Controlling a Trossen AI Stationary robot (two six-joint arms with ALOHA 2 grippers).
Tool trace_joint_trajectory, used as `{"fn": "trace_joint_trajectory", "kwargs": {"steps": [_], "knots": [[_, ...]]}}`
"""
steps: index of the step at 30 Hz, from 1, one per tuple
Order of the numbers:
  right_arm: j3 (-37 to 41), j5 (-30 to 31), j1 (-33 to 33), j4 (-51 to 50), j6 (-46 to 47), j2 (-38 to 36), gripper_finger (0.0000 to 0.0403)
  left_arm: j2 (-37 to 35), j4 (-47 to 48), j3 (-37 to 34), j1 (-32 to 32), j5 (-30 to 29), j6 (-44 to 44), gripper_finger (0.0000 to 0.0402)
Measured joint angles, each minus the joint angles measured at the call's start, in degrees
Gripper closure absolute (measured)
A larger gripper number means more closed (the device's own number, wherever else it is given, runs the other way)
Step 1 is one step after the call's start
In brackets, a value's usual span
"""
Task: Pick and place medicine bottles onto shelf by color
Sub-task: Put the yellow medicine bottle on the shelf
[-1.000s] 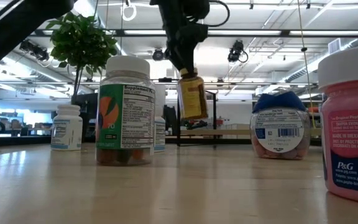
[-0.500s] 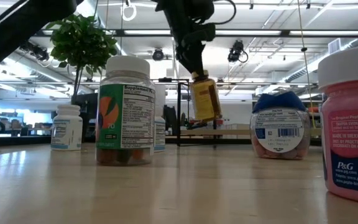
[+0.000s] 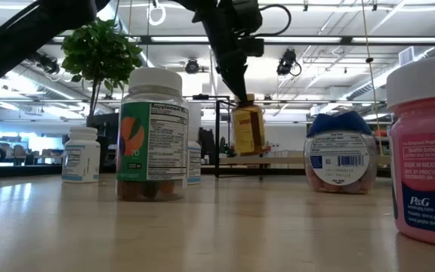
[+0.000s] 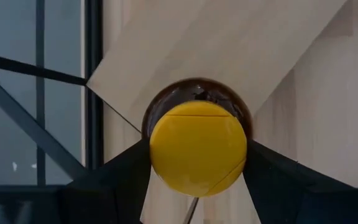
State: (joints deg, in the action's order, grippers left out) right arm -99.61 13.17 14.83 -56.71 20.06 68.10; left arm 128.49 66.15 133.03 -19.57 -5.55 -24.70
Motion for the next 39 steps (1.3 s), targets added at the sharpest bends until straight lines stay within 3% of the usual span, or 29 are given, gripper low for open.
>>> {"fn": "trace_joint_trajectory", "kwargs": {"steps": [12, 25, 39], "knots": [[0.0, -0.2, 0.0, 0.0, 0.3, 0.0, 0.0391, 0.3, -0.1, 0.0, 0.0, 0.0, 0.0, 0.0143], [0.0, -0.7, 0.0, 0.0, 0.9, 0.0, 0.0391, 0.3, -2.7, 0.0, -0.4, -5.5, 0.9, 0.0093], [0.0, -4.7, 0.0, 0.0, 0.9, 0.0, 0.0391, -2.7, -0.7, 2.1, 2.9, -6.5, 3.7, 0.0098]]}}
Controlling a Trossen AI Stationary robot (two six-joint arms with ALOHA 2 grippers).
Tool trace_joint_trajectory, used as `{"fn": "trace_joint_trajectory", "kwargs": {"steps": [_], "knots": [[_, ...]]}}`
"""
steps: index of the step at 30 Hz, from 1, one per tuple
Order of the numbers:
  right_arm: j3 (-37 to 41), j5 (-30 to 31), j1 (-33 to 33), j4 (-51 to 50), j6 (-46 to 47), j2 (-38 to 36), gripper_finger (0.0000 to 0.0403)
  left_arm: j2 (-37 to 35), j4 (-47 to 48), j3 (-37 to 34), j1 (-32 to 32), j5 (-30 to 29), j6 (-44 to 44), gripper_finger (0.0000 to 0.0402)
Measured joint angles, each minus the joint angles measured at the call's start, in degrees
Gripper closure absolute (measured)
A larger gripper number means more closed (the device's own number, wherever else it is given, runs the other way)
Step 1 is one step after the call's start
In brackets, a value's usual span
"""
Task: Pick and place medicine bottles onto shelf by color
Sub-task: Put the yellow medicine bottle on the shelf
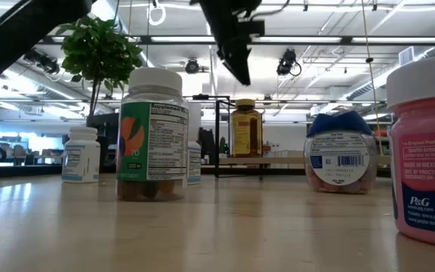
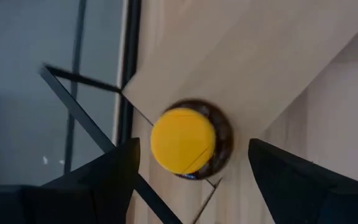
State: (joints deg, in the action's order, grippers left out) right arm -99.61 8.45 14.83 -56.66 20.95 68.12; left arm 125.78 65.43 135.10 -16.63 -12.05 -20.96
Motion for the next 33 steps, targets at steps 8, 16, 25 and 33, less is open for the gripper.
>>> {"fn": "trace_joint_trajectory", "kwargs": {"steps": [8, 16, 25, 33], "knots": [[0.4, 0.0, 0.0, -4.3, -2.9, 0.2, 0.0391, -7.4, 5.2, -0.1, 2.0, 1.8, 12.5, 0.0106], [10.0, -2.8, -1.3, -9.2, 0.4, 0.2, 0.0347, -16.0, 7.6, -2.3, 2.0, 10.7, 18.6, 0.0130], [26.8, -1.7, -7.6, 10.9, 10.3, 0.6, 0.0200, -38.4, -4.4, -31.6, 1.6, 10.8, 25.0, 0.0168], [29.2, 6.4, -8.7, 24.3, 3.9, 10.0, 0.0140, -57.9, -20.0, -58.5, 2.7, 10.8, 39.9, 0.0184]]}}
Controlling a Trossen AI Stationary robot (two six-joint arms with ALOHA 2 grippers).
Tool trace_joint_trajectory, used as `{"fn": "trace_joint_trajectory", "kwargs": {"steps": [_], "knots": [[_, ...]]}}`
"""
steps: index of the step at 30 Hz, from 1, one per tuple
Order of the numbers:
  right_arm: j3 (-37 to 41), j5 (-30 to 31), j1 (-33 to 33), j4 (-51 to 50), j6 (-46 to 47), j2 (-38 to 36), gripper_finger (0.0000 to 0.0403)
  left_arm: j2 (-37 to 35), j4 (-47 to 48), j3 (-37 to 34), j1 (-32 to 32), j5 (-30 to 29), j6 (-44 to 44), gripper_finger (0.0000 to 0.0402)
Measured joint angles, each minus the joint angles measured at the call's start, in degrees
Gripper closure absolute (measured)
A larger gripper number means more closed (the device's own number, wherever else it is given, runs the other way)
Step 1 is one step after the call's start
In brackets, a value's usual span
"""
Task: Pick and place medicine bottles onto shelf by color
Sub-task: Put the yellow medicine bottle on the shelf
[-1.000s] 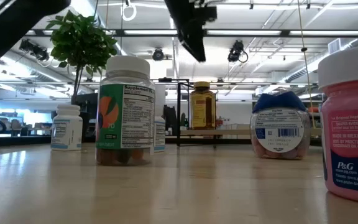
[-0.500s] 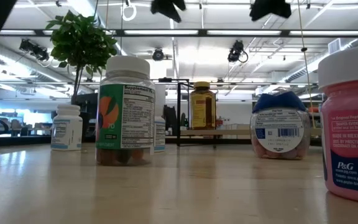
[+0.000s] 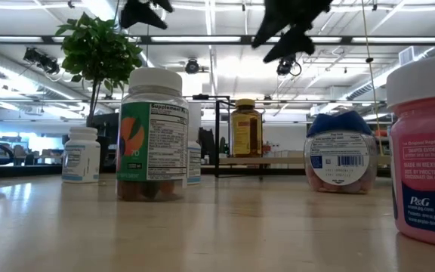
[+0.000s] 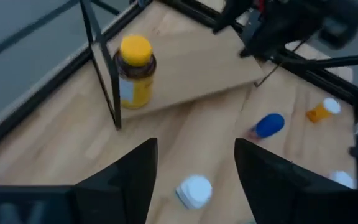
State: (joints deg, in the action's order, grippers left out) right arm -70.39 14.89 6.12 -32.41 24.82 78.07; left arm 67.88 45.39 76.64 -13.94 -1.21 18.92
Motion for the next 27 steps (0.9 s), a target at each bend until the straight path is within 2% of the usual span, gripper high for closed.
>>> {"fn": "trace_joint_trajectory", "kwargs": {"steps": [4, 6, 9, 13, 19, 27], "knots": [[-1.9, 7.1, 0.7, 0.3, -5.3, 5.8, 0.0128, -4.5, -0.4, -3.9, 1.1, -0.3, 3.6, 0.0190], [-2.3, 10.4, 1.9, -0.5, -4.6, 7.5, 0.0123, -5.7, 1.1, -4.1, 1.9, -1.0, 4.7, 0.0193], [-2.6, 12.3, 4.3, 0.7, -2.6, 8.2, 0.0115, -6.8, 2.8, -4.1, 3.6, -2.7, 5.4, 0.0199], [-2.6, 11.2, 7.0, 2.5, -3.8, 8.8, 0.0104, -7.6, 4.3, -4.1, 5.0, -5.0, 5.7, 0.0207], [-2.7, 4.6, 9.7, 5.7, -7.5, 11.5, 0.0098, -7.6, 4.2, -4.1, 5.6, -5.4, 5.7, 0.0212], [-2.7, 5.9, 11.0, 8.0, -9.1, 14.2, 0.0098, -7.6, 4.5, -4.1, 5.6, -5.4, 6.4, 0.0214]]}}
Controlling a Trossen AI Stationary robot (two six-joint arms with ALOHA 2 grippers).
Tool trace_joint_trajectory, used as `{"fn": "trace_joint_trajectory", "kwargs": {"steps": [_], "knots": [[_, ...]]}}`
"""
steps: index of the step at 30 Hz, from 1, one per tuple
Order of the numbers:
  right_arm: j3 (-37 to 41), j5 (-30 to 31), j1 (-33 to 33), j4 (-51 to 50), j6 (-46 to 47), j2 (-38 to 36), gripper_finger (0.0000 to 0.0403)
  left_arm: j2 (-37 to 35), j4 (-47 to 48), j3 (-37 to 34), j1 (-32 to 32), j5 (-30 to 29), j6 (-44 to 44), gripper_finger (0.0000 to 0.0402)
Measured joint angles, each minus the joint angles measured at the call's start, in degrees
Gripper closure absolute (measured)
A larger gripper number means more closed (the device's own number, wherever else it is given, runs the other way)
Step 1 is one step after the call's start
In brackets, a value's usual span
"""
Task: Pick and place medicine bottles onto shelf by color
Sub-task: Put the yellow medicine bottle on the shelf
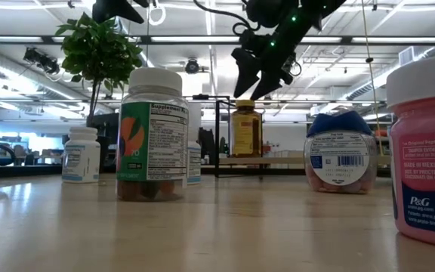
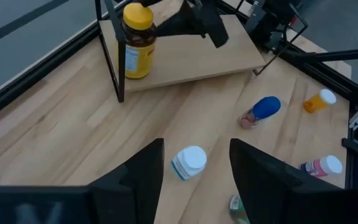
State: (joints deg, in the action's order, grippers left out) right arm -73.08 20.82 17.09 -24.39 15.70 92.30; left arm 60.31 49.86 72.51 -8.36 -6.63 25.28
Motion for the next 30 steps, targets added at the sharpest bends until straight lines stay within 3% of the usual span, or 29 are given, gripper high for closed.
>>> {"fn": "trace_joint_trajectory", "kwargs": {"steps": [20, 30], "knots": [[-2.3, 1.7, 4.6, -2.9, -3.3, -0.3, 0.0098, 0.0, 1.5, 0.0, 0.0, -0.3, 2.6, 0.0216], [-2.1, -5.6, 8.3, -2.8, -1.8, -0.3, 0.0098, 0.0, 1.4, 0.0, 0.0, -0.9, 2.8, 0.0220]]}}
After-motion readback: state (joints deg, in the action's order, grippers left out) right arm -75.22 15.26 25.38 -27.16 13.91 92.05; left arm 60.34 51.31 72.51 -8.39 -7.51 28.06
